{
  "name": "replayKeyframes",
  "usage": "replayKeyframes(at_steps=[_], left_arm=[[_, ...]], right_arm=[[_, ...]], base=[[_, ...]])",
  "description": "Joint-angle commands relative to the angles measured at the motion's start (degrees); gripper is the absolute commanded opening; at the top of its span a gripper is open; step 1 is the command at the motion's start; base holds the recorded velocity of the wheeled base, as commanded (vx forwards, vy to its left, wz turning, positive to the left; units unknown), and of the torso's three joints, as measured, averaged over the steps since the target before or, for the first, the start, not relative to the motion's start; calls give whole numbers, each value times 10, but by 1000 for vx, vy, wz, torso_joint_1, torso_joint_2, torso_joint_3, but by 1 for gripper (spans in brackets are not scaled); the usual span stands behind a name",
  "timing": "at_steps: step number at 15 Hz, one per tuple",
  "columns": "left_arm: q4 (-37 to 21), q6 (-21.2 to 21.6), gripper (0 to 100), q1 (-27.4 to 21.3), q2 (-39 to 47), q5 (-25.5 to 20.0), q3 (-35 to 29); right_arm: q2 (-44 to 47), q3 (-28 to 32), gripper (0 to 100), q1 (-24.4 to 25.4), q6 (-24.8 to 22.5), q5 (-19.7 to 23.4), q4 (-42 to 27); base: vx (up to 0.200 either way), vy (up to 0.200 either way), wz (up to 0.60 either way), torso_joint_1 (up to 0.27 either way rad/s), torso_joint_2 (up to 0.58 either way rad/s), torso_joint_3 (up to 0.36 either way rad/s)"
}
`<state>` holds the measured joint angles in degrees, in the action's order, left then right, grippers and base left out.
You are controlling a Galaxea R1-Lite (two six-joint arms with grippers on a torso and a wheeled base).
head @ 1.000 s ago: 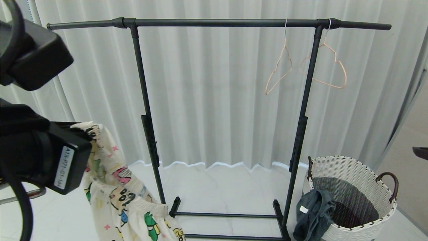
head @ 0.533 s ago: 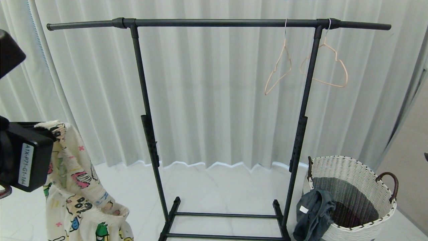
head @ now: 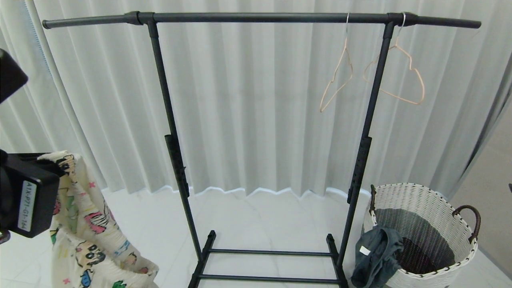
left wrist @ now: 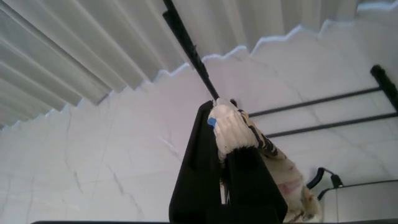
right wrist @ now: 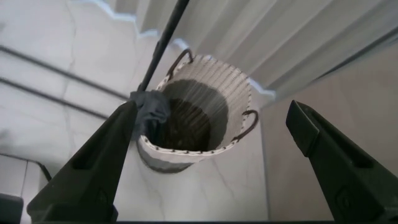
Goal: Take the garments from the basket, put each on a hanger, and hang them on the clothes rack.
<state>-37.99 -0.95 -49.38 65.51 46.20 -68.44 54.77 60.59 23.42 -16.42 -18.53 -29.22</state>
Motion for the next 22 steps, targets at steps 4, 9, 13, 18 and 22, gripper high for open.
replayKeyframes(at_steps=[4, 9, 13, 18, 22], left_arm=[[1, 0, 0, 0, 1, 0, 0], [1, -1, 0, -7, -4, 0, 7], [1, 2, 0, -7, -12, 1, 11], [1, 3, 0, -7, -12, 1, 11], [1, 3, 0, -7, -11, 1, 11]], right_arm=[[2, 1, 100, 0, 4, 0, 0], [2, 1, 100, 0, 5, 0, 0], [2, 1, 100, 0, 5, 1, 0], [2, 0, 100, 0, 5, 1, 0], [2, 0, 100, 0, 5, 2, 0]], base=[[0, 0, 0, 217, -552, -233], [0, 0, 0, 129, -516, -236], [0, 0, 0, 345, -475, -245], [0, 0, 0, 270, -505, -252], [0, 0, 0, 243, -488, -242]])
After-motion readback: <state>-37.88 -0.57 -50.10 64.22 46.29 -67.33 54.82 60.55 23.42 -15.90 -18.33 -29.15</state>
